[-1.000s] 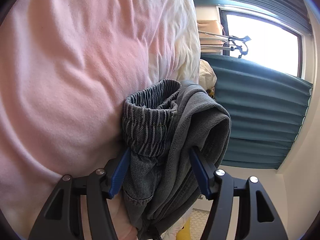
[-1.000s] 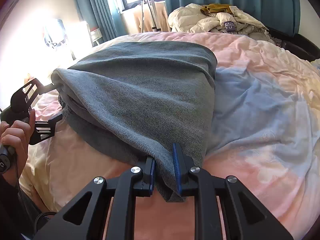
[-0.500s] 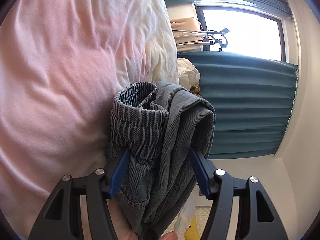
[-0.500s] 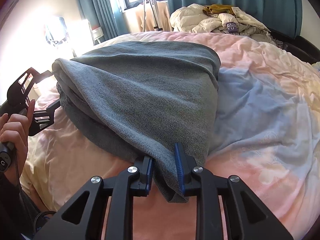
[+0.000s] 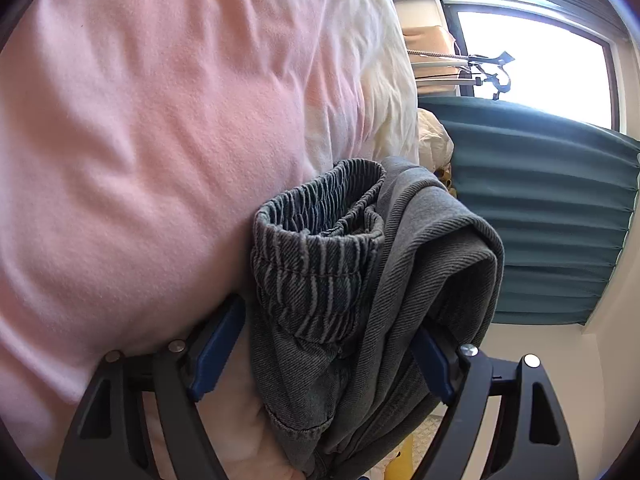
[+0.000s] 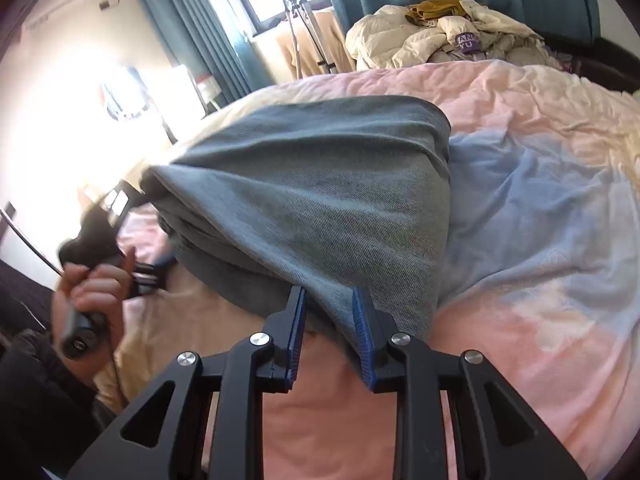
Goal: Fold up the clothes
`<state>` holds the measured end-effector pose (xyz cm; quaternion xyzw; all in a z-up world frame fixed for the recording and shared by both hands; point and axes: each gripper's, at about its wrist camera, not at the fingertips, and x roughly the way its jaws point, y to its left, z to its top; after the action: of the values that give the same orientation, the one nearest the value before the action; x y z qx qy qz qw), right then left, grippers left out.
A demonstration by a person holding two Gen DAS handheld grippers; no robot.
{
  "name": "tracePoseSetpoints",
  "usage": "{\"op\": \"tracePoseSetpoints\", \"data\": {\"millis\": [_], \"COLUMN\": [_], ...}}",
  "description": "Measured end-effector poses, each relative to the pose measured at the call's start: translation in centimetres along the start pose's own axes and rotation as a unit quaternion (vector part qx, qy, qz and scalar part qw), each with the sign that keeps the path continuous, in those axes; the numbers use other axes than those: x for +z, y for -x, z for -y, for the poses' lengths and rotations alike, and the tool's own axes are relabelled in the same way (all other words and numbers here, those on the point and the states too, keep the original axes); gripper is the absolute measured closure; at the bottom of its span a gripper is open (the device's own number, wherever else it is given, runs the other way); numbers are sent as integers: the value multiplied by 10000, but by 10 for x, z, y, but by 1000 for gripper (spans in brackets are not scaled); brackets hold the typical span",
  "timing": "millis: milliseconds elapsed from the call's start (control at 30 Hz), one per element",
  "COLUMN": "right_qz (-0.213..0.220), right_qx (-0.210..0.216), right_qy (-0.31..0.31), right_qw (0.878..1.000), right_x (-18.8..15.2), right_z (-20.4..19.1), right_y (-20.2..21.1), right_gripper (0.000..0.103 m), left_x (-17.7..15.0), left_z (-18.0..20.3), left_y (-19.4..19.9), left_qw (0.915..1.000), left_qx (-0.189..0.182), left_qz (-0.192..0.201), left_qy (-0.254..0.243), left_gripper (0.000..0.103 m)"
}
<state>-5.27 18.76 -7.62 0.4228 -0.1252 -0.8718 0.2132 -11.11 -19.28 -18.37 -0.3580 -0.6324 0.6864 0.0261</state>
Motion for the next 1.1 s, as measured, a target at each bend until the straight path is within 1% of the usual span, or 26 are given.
{"op": "tracePoseSetpoints", "data": {"millis": [67,100,133,167,200,233,300,333,400,500,533,567,633,667,700,733,800,833,867,900,967,1033,1067,1100], "right_qz": [195,294,395,476,501,487,369,295,161,37,-8,-37,-55,-37,16,85,130,123,101,105,174,243,284,334], "right_qx": [247,293,310,299,256,218,258,312,419,369,371,473,950,1196,1304,1310,1117,971,814,690,519,349,274,220], "right_qy": [-214,-342,-497,-676,-894,-1124,-1562,-1749,-2027,-2145,-2160,-2180,-2185,-2090,-1941,-1762,-1481,-1387,-1330,-1282,-1209,-1135,-1095,-1056], "right_qw": [9993,9986,9975,9961,9944,9922,9867,9836,9782,9760,9757,9748,9712,9706,9723,9756,9826,9855,9877,9893,9912,9926,9932,9936], "right_x": [8,11,14,18,23,28,38,42,51,59,62,63,66,68,70,72,74,74,72,71,69,68,67,67], "right_z": [7,12,18,26,36,48,71,82,100,117,121,125,125,121,115,108,98,95,94,92,88,85,82,80], "right_y": [9,12,15,15,12,7,-9,-19,-42,-72,-82,-90,-101,-104,-104,-102,-102,-104,-106,-107,-105,-103,-101,-98], "right_gripper": [78,77,74,66,61,56,54,51,48,47,43,39,35,35,34,30,31,36,45,48,61,68,72,74], "left_x": [5,6,8,9,10,10,6,4,1,3,3,3,3,4,4,5,5,5,5,5,6,5,5,4], "left_z": [1,1,2,5,8,11,21,25,30,25,22,20,20,20,21,21,21,22,23,23,23,23,24,25], "left_y": [-2,-2,-2,-3,-3,-4,-3,-3,-3,-12,-14,-16,-20,-21,-23,-23,-23,-23,-23,-24,-24,-22,-21,-19], "left_qw": [10000,10000,10000,9999,9998,9997,9985,9976,9964,9962,9963,9961,9957,9952,9948,9947,9943,9938,9930,9922,9921,9918,9914,9911], "left_qx": [-31,-58,-85,-109,-89,-58,-41,-48,-22,156,200,275,371,404,437,467,537,591,666,747,814,840,856,862], "left_qz": [-13,-4,28,64,79,75,122,144,163,83,59,94,167,189,210,231,259,265,253,235,206,218,234,244], "left_qy": [37,40,16,-45,-136,-244,-536,-671,-834,-849,-831,-829,-838,-869,-900,-891,-879,-910,-941,-972,-937,-942,-966,-985], "left_gripper": [21,21,22,22,22,22,22,22,22,22,22,23,24,25,26,27,30,30,33,36,39,42,46,50]}}
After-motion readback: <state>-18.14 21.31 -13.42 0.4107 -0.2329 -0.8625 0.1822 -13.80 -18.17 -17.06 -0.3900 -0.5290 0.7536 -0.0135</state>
